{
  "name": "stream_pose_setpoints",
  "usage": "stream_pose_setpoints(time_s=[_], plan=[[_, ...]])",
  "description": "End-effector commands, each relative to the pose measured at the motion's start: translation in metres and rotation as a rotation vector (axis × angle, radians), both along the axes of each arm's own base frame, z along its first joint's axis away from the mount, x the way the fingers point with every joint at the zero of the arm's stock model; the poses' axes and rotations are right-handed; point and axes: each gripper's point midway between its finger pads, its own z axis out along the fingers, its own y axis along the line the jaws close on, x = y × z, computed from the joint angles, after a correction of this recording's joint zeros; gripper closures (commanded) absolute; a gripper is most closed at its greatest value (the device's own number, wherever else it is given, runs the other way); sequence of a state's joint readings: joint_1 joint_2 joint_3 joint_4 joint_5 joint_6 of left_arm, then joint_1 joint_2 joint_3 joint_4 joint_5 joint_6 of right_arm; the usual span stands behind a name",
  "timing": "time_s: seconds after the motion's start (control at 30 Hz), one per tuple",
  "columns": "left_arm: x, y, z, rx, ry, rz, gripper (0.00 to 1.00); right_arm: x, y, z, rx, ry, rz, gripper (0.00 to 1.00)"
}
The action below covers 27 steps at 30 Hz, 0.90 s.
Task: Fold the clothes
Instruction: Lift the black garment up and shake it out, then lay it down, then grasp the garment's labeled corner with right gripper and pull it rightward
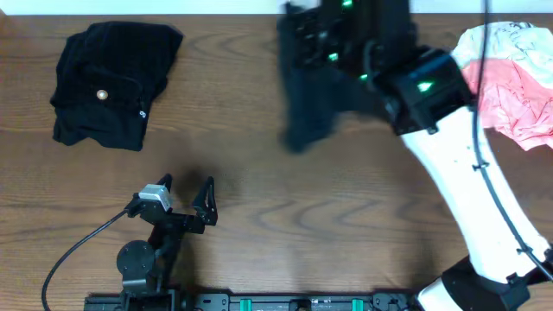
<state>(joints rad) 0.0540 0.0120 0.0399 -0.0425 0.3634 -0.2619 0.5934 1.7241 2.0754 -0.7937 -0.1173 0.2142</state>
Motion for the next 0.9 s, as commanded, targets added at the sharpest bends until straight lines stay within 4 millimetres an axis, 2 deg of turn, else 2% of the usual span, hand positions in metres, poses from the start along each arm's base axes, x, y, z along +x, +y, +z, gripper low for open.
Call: stream_pose_setpoints(time_s=[0.0, 0.1, 0.17, 0.23, 0.3, 0.33, 0.37, 0.4, 0.5, 0.6, 0.77, 0.87], plan=[[0.000, -0.003, -0.016, 0.003, 0.033, -0.015, 0.02, -0.017, 0.016, 0.018, 0.025, -0.047, 0.099, 0.99], [0.000, -0.003, -0.016, 0.003, 0.033, -0.015, 0.02, -0.003, -0.014, 0.018, -0.015, -0.052, -0.016, 0.99], [0.000, -0.003, -0.016, 0.003, 0.033, -0.015, 0.02, 0.008, -0.043, 0.008, -0.065, -0.024, -0.113, 0.99], [0.000, -0.003, -0.015, 0.003, 0.033, -0.015, 0.02, 0.019, -0.081, -0.008, -0.138, 0.023, -0.237, 0.99], [0.000, -0.003, -0.016, 0.003, 0.033, -0.015, 0.02, 0.027, -0.133, -0.026, -0.205, 0.097, -0.430, 0.99], [0.000, -0.003, -0.016, 0.003, 0.033, -0.015, 0.02, 0.029, -0.153, -0.032, -0.226, 0.124, -0.502, 0.76], [0.000, -0.003, -0.016, 0.003, 0.033, -0.015, 0.02, 0.029, -0.172, -0.037, -0.239, 0.152, -0.560, 0.27], [0.000, -0.003, -0.016, 0.003, 0.033, -0.015, 0.02, 0.029, -0.183, -0.040, -0.241, 0.173, -0.587, 0.01], [0.000, -0.003, -0.016, 0.003, 0.033, -0.015, 0.02, 0.029, -0.201, -0.047, -0.231, 0.219, -0.602, 0.01], [0.000, -0.003, -0.016, 0.003, 0.033, -0.015, 0.02, 0.028, -0.207, -0.050, -0.238, 0.233, -0.605, 0.01], [0.000, -0.003, -0.016, 0.003, 0.033, -0.015, 0.02, 0.023, -0.196, -0.074, -0.308, 0.288, -0.494, 0.01], [0.000, -0.003, -0.016, 0.003, 0.033, -0.015, 0.02, 0.017, -0.176, -0.107, -0.298, 0.381, -0.388, 0.01]])
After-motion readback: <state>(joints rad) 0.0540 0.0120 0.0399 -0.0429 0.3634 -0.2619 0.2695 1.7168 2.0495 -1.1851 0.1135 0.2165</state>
